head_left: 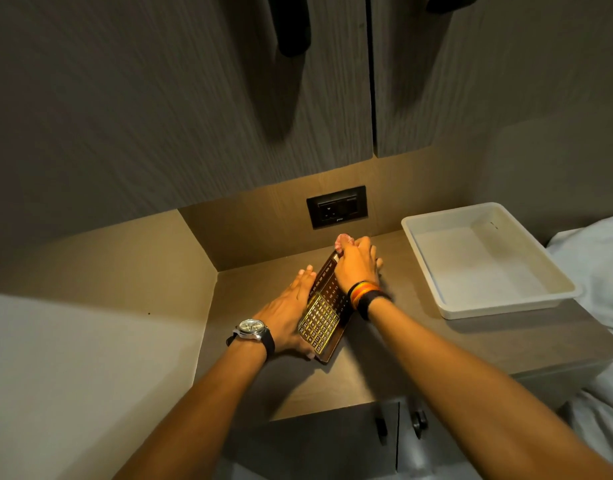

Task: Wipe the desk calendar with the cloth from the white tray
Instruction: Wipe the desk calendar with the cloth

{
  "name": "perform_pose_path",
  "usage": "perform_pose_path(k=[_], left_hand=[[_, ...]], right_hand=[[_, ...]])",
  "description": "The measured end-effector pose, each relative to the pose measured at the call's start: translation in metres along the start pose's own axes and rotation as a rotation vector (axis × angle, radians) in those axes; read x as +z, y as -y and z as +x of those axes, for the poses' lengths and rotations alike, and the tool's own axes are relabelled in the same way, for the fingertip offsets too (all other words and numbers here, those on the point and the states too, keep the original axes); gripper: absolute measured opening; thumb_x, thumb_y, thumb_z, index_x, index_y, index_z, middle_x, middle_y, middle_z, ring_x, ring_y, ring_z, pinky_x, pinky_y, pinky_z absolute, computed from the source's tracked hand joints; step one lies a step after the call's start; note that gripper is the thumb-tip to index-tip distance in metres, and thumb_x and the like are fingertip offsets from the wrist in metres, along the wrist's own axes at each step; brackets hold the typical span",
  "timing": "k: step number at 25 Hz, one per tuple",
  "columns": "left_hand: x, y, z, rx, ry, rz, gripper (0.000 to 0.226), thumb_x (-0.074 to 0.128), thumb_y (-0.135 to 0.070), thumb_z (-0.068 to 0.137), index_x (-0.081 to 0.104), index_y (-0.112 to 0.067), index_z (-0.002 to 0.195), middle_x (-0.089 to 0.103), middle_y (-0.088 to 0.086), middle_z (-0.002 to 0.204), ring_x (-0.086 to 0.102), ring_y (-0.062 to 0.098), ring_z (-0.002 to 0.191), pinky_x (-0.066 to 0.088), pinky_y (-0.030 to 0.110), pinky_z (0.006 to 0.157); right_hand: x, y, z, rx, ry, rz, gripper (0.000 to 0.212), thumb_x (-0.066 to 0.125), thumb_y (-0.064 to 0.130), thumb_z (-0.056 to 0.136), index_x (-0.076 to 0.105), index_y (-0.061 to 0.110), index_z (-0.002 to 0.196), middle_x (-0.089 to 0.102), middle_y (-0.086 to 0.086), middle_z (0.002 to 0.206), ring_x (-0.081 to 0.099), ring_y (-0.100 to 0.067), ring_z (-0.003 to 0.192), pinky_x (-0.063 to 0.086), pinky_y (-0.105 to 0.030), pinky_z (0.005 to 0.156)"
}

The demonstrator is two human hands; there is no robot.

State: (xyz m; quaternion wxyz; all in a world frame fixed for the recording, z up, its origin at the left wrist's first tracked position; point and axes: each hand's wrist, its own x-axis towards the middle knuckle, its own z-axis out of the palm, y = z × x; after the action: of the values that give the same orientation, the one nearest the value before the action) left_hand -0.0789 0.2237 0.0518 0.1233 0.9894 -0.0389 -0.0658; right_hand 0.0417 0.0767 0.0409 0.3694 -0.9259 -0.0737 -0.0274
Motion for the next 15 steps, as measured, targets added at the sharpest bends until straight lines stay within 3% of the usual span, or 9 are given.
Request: perform_pose_path(k=[4,8,10,15], left_hand=[[0.002,0.001,0.000,0.012,-0.016,-0.005,0.159,0.099,-0.050,0.052,-0.014,-0.028,0.162,-0.012,0.000,0.173,-0.007,0.017,0.157,0.014,0.040,0.127],[0.003,-0.001,0.002,-0.019,-0.008,-0.012,0.158,0.100,-0.045,0.053,-0.013,-0.025,0.162,-0.013,-0.001,0.172,-0.008,0.017,0.157,0.012,0.044,0.128],[0.003,-0.002,0.003,-0.023,0.003,-0.022,0.158,0.100,-0.044,0.052,-0.012,-0.025,0.163,-0.012,-0.001,0.173,-0.008,0.018,0.158,0.012,0.046,0.128],[0.004,-0.003,0.004,-0.023,0.007,-0.014,0.160,0.101,-0.041,0.051,-0.011,-0.024,0.163,-0.011,0.001,0.173,-0.007,0.018,0.157,0.011,0.043,0.127]], right_hand=[[0.018,-0.002,-0.072,-0.167,0.018,0.149,0.050,0.047,0.014,0.096,0.048,0.029,0.144,0.047,-0.008,0.130,0.045,-0.025,0.124,0.035,-0.047,0.109],[0.016,-0.046,-0.058,0.083,-0.070,0.278,0.047,0.051,0.014,0.099,0.051,0.027,0.143,0.047,-0.009,0.131,0.050,-0.027,0.120,0.045,-0.045,0.105],[0.017,-0.066,-0.053,0.109,-0.017,0.178,0.047,0.051,0.018,0.099,0.049,0.028,0.145,0.049,-0.009,0.134,0.049,-0.028,0.125,0.043,-0.047,0.107],[0.023,-0.063,-0.112,-0.057,0.046,0.028,0.049,0.050,0.015,0.099,0.046,0.032,0.144,0.044,0.000,0.150,0.040,-0.023,0.130,0.039,-0.043,0.110]])
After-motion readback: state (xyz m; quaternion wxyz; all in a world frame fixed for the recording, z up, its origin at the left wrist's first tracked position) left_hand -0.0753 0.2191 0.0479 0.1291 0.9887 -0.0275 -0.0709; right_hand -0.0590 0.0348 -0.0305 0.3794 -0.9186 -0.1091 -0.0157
